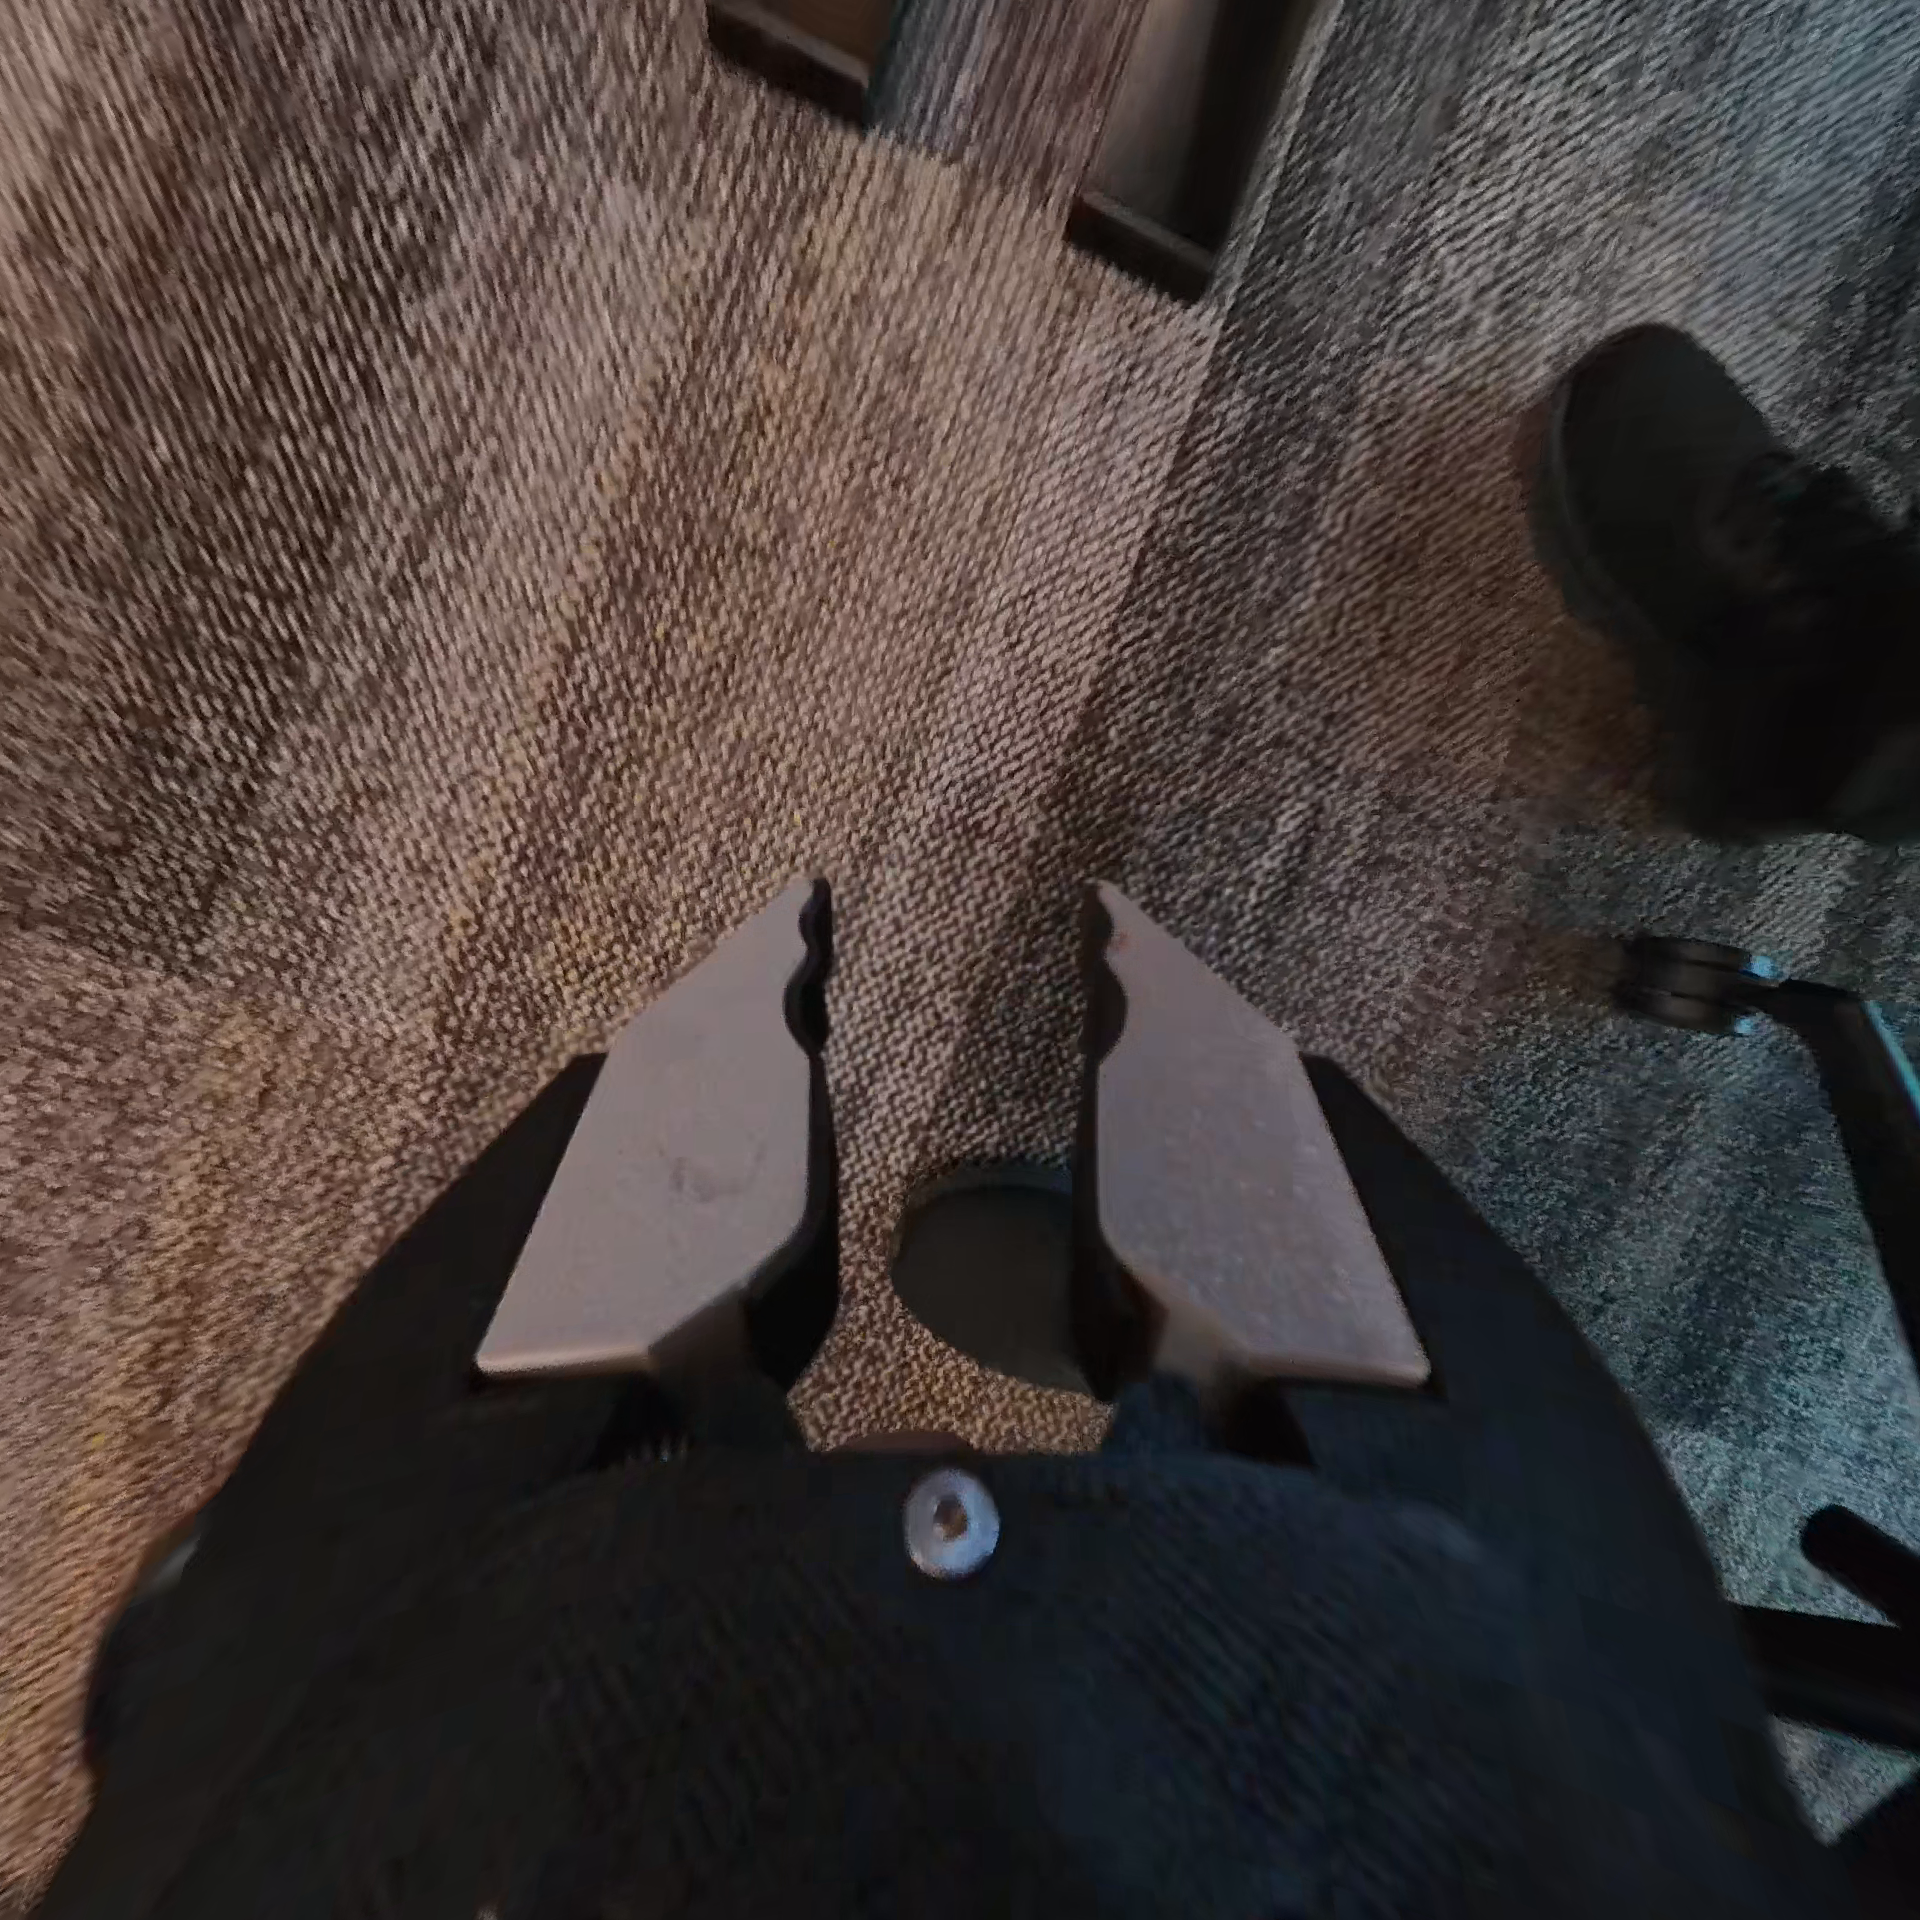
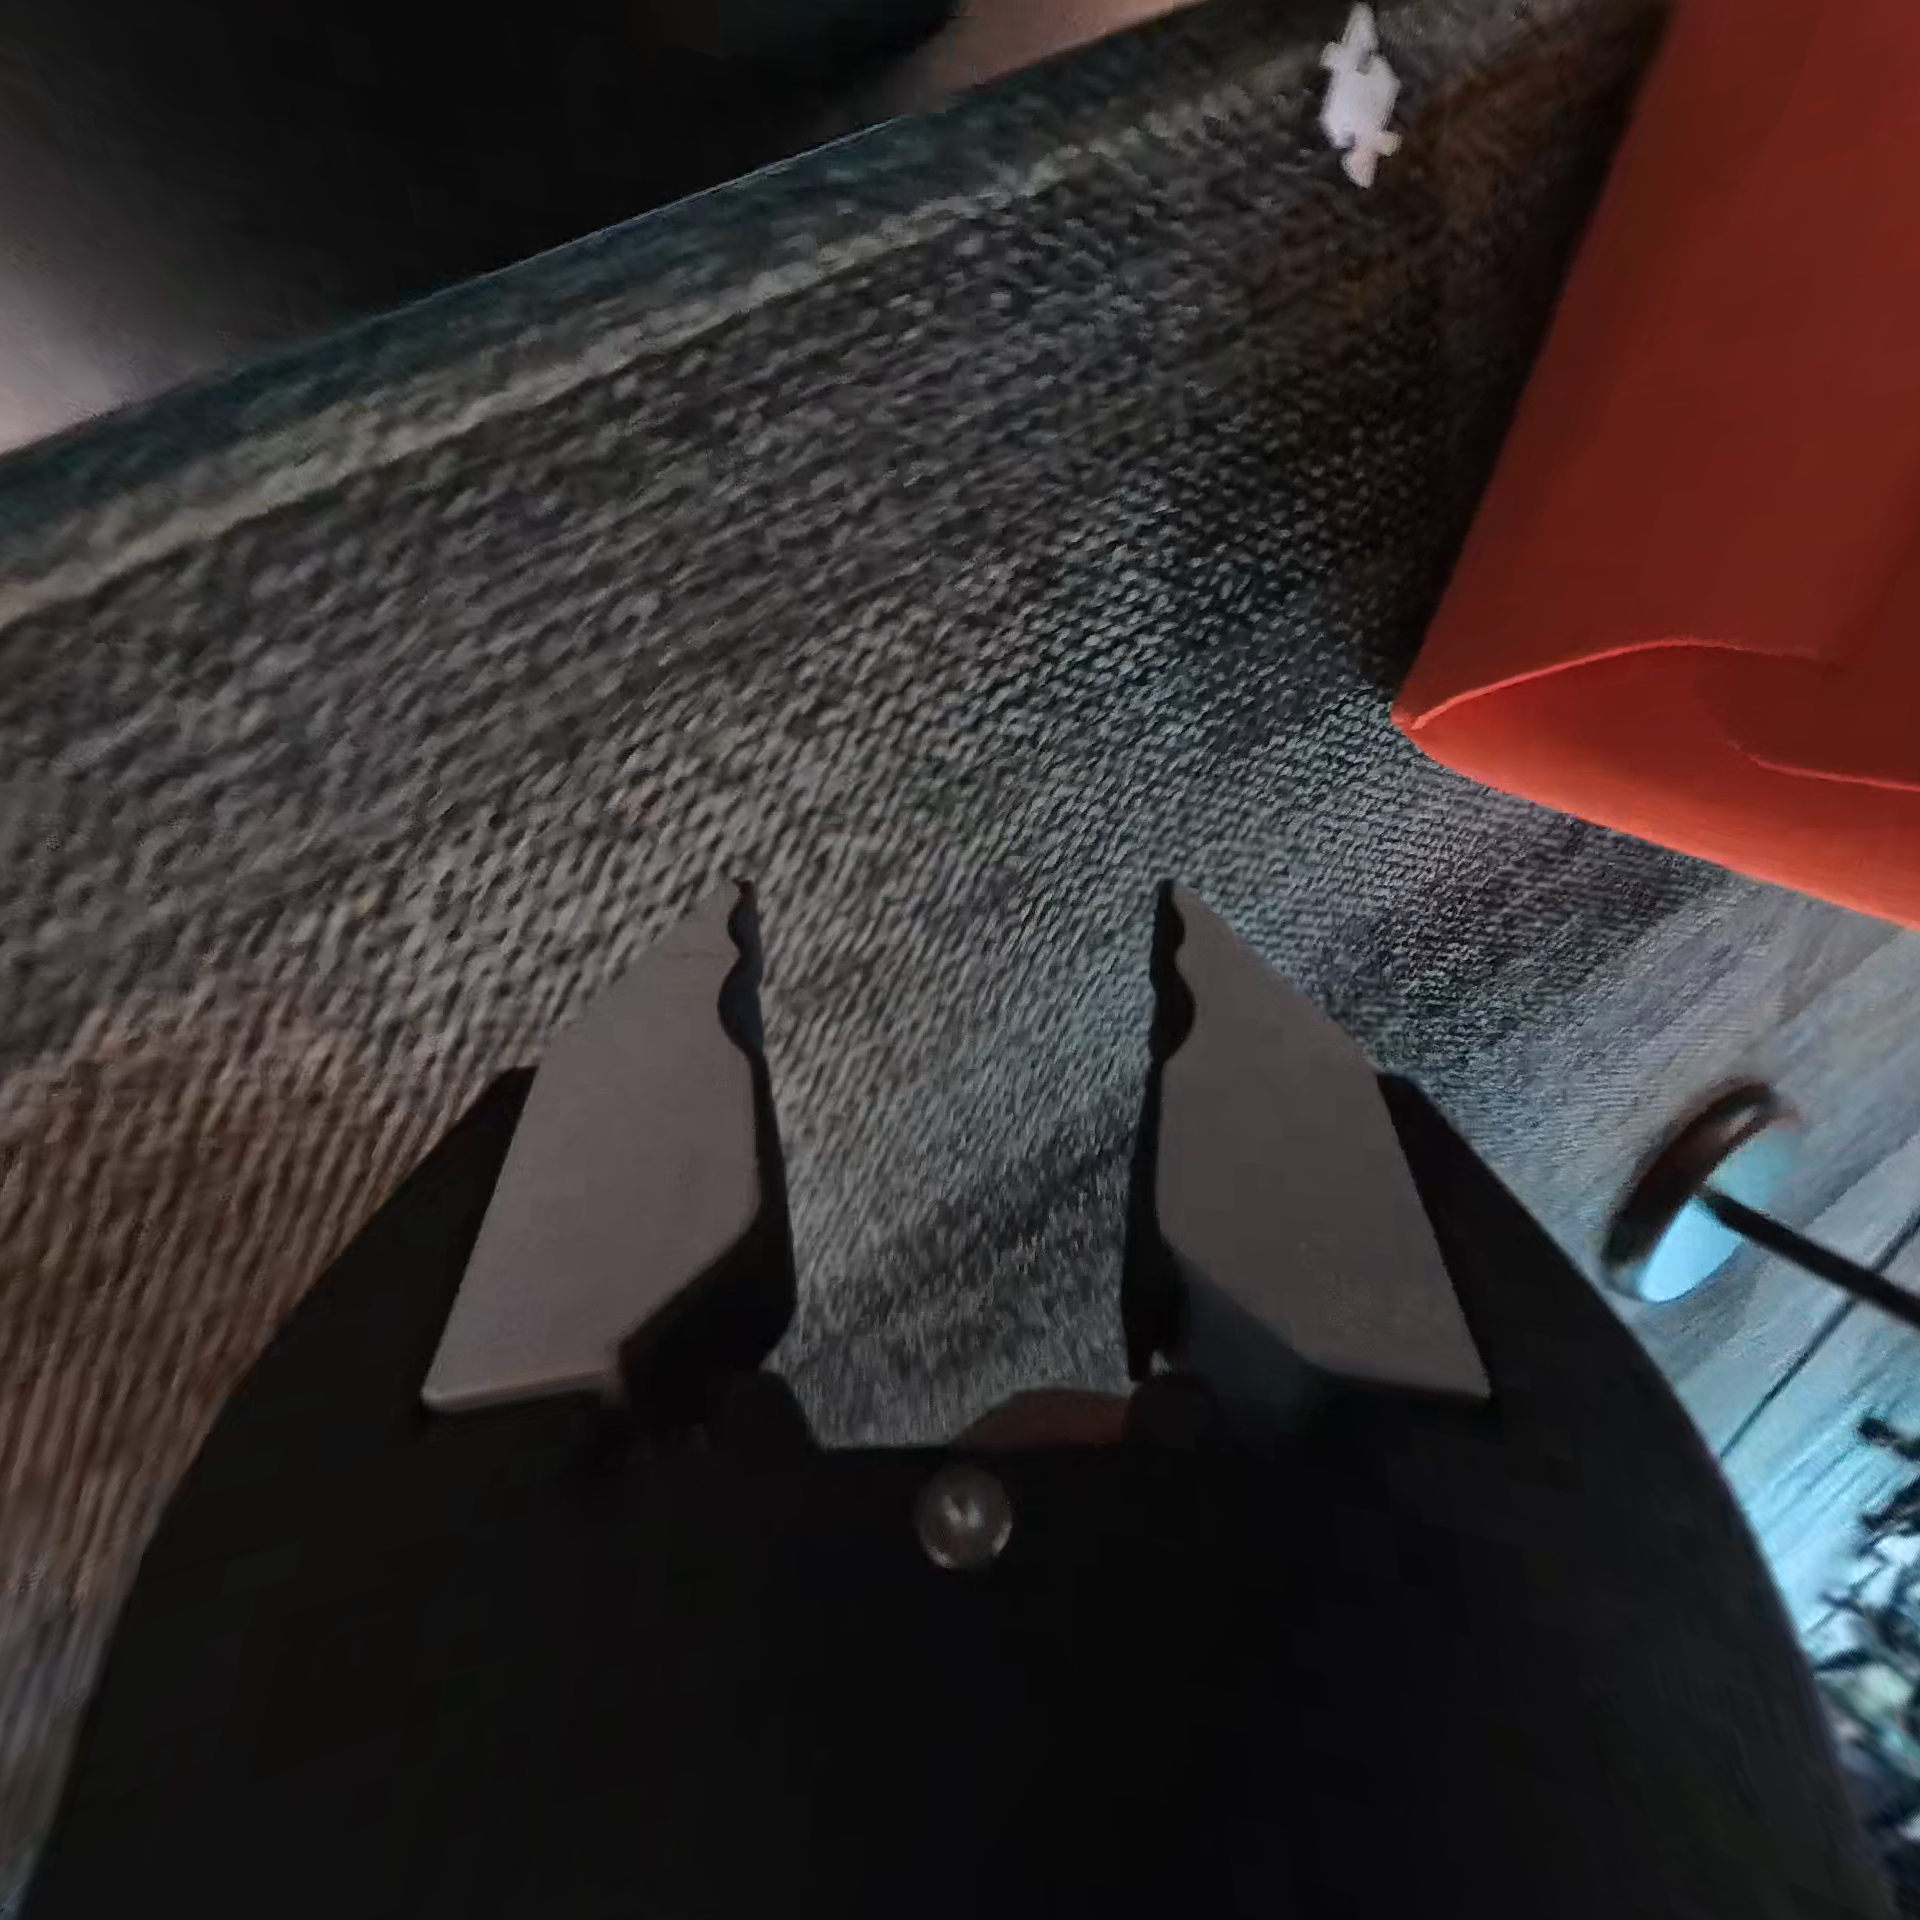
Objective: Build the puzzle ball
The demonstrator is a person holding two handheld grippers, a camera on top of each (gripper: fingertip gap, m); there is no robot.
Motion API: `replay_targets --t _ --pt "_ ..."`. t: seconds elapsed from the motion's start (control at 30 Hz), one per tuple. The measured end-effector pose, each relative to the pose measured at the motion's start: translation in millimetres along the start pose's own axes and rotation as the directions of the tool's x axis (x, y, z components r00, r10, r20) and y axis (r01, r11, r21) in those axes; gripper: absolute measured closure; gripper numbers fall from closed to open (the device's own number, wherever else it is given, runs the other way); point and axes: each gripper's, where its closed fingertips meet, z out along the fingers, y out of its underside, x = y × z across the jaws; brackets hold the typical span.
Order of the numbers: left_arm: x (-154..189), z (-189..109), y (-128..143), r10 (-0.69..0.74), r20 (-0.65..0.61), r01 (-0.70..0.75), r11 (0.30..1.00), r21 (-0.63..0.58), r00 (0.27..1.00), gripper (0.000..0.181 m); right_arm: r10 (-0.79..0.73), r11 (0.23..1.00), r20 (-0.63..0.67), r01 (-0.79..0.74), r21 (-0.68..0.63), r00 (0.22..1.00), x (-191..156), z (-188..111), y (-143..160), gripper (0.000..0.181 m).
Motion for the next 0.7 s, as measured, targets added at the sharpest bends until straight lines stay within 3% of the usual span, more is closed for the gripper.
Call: replay_targets --t 0.13,0.3,0.43,0.53,0.7 --pt "-20.7 44.9 49.4 -0.043 -0.030 0.042 0.998 -0.044 0.999 0.137 0.143 0.990 -0.043 -0.142 0.021 0.989 39.1 56.7 -22.6 0.108" --pt "-35.6 95.5 77.0 -0.046 -0.068 0.037 0.993 -0.116 0.997 0.136 0.166 0.983 -0.042 -0.162 0.088 0.985 47.6 91.3 -58.5 0.112" --pt "-34.2 120.6 64.5 -0.033 -0.136 0.012 0.988 -0.153 0.990 0.138 0.142 0.982 -0.055 -0.134 0.130 0.988 50.5 106.1 -79.6 0.119" --pt "-45.6 131.8 45.9 0.052 -0.107 -0.066 0.989 -0.132 0.993 0.140 0.209 0.972 -0.054 -0.202 0.118 0.976 62.2 119.6 -81.3 0.113" --pt "-49.3 151.2 26.9 0.049 -0.133 -0.064 0.992 -0.112 0.990 0.140 0.272 0.955 -0.047 -0.263 0.137 0.961 81.8 139.1 -90.2 0.114"
